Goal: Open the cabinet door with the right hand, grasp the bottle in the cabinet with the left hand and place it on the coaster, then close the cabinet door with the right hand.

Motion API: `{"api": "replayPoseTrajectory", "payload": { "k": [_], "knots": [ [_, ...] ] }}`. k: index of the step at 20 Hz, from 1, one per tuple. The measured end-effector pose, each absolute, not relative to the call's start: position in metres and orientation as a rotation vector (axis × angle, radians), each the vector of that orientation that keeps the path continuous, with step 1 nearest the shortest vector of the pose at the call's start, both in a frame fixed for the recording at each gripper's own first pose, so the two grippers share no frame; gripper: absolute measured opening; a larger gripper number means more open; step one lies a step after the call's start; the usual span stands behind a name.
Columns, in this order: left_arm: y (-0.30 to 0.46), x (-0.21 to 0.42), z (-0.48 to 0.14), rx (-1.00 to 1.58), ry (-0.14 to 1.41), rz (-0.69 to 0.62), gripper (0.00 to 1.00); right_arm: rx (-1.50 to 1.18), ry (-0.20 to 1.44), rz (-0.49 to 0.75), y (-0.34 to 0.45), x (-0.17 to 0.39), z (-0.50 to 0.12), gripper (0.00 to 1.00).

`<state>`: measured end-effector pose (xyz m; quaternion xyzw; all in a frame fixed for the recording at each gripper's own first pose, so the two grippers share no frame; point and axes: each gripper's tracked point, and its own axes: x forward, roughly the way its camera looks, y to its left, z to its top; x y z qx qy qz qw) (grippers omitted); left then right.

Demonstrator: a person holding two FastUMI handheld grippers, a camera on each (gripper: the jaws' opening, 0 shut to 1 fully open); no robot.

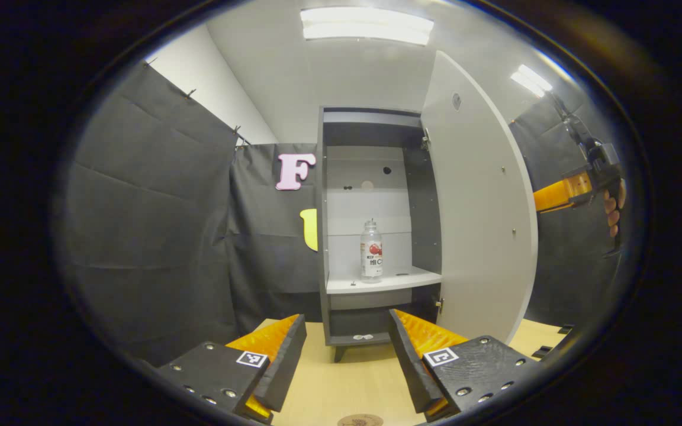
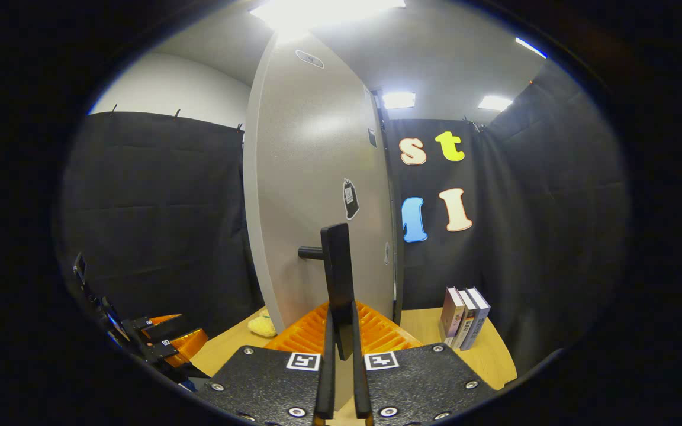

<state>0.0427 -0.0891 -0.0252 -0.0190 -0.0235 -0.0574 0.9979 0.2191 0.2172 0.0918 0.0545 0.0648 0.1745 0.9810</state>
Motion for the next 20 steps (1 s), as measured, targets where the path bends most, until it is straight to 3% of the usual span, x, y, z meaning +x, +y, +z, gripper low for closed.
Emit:
{"api": "replayPoseTrajectory", "payload": {
  "k": [9, 10, 12, 13, 16, 18, 20],
  "knots": [
    [-0.129, 0.047, -0.024, -0.030, -0.030, -0.098, 0.80, 0.106, 0.088, 0.395, 0.206, 0.222, 0.091, 0.12],
    [-0.134, 0.048, -0.024, -0.027, -0.026, -0.094, 0.75, 0.103, 0.086, 0.397, 0.204, 0.224, 0.089, 0.12],
    [-0.145, 0.052, -0.022, -0.023, -0.020, -0.085, 0.80, 0.109, 0.071, 0.395, 0.199, 0.227, 0.091, 0.12],
    [-0.150, 0.055, -0.021, -0.022, -0.018, -0.083, 0.74, 0.116, 0.067, 0.389, 0.196, 0.228, 0.091, 0.12],
    [-0.166, 0.077, -0.012, -0.028, -0.013, -0.090, 0.74, 0.149, 0.064, 0.408, 0.198, 0.228, 0.091, 0.10],
    [-0.178, 0.092, -0.009, -0.045, 0.008, -0.120, 0.86, 0.182, 0.076, 0.456, 0.207, 0.226, 0.093, 0.10],
    [-0.189, 0.116, -0.002, -0.070, 0.019, -0.146, 0.86, 0.171, 0.063, 0.458, 0.202, 0.224, 0.093, 0.12]
  ]
}}
